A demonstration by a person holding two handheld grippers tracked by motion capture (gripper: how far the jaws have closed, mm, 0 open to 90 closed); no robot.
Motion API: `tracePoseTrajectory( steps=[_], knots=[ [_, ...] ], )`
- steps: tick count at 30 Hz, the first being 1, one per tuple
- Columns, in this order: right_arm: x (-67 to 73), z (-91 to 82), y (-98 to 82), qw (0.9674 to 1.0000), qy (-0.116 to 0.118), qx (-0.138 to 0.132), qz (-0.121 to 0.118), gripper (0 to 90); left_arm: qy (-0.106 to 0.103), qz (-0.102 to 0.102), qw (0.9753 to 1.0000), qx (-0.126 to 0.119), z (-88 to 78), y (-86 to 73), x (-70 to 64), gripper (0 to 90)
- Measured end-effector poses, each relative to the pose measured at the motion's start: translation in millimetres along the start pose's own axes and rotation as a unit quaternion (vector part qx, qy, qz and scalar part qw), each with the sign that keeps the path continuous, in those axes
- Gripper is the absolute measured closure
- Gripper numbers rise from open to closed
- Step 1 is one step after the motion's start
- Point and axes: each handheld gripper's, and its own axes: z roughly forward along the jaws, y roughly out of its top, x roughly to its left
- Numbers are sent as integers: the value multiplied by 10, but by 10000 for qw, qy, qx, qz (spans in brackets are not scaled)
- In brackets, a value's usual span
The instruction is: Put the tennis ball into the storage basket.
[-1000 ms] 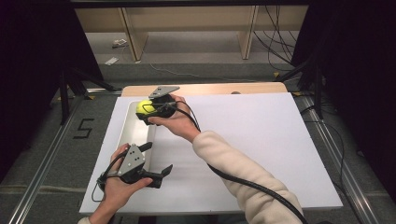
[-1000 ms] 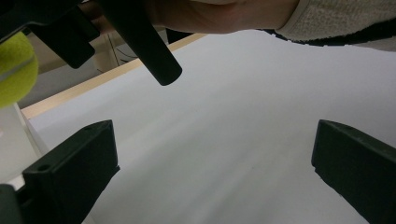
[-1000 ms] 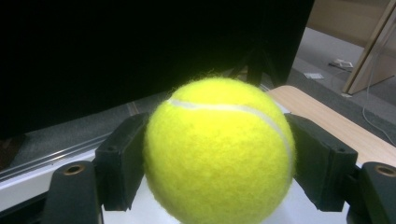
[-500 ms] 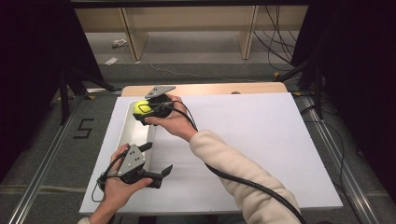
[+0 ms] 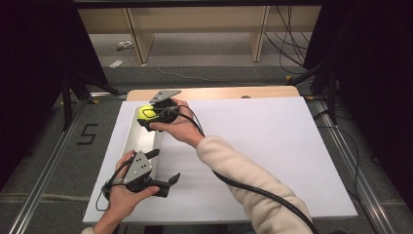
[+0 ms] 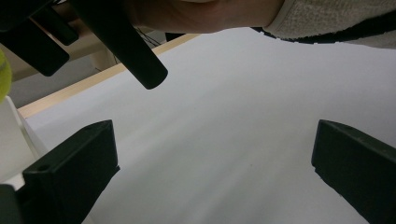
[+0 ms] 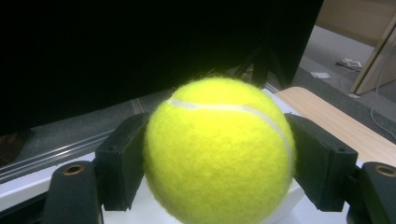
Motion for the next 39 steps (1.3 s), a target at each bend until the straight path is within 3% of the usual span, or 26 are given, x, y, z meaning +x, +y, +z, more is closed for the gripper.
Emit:
tracePoseTrajectory(
  steps=[39],
  knots=[
    [84,158,13,9998,154,149,-59,268,8,77,10000,60,6,-9,-10,0]
  ],
)
